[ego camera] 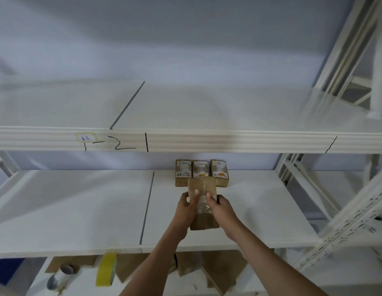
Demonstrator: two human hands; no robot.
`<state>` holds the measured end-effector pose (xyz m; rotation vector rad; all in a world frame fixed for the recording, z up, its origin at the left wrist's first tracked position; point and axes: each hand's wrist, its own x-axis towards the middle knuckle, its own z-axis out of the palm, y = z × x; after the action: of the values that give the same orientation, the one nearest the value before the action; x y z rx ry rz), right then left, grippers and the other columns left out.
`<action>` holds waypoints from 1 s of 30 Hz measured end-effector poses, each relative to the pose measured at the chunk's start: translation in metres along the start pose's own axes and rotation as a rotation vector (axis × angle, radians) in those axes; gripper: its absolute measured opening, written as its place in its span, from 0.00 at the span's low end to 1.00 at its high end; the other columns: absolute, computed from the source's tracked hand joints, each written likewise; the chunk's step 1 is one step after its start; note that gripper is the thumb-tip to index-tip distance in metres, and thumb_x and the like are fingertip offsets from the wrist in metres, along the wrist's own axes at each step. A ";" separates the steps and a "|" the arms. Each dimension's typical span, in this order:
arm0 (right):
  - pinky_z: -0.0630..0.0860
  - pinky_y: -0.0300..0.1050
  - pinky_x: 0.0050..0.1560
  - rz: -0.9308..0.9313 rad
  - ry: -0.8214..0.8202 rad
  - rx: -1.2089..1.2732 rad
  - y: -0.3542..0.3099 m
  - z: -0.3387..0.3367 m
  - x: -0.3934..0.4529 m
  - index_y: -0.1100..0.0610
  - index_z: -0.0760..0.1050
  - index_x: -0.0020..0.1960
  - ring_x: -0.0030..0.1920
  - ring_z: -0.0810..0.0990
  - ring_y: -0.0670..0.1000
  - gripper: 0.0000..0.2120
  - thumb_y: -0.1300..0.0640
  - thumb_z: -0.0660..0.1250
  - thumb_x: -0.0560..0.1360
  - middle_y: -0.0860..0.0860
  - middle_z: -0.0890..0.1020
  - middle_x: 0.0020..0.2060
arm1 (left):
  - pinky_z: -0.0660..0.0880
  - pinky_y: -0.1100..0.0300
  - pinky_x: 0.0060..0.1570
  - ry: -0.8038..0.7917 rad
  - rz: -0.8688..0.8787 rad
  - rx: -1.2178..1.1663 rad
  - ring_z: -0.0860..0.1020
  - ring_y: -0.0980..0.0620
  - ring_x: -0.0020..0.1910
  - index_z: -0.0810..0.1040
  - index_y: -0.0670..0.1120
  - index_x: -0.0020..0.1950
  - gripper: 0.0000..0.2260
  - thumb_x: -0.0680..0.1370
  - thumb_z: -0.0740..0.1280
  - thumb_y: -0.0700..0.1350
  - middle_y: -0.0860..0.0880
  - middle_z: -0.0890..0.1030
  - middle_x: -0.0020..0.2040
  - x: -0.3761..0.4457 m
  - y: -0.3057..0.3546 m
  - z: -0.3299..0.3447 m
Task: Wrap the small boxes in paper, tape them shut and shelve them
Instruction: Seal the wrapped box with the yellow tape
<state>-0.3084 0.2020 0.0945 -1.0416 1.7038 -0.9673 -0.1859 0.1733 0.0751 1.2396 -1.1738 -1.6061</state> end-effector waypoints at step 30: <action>0.79 0.49 0.60 -0.122 -0.257 0.087 0.013 -0.139 -0.003 0.44 0.77 0.59 0.56 0.82 0.48 0.13 0.40 0.66 0.78 0.45 0.84 0.54 | 0.79 0.48 0.57 -0.076 0.036 -0.074 0.84 0.42 0.54 0.72 0.48 0.67 0.16 0.80 0.68 0.48 0.41 0.85 0.56 -0.027 0.021 0.089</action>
<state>-0.4414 0.2317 0.1247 -1.1692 1.3906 -0.9313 -0.2661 0.2109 0.1109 1.1128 -1.1664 -1.6671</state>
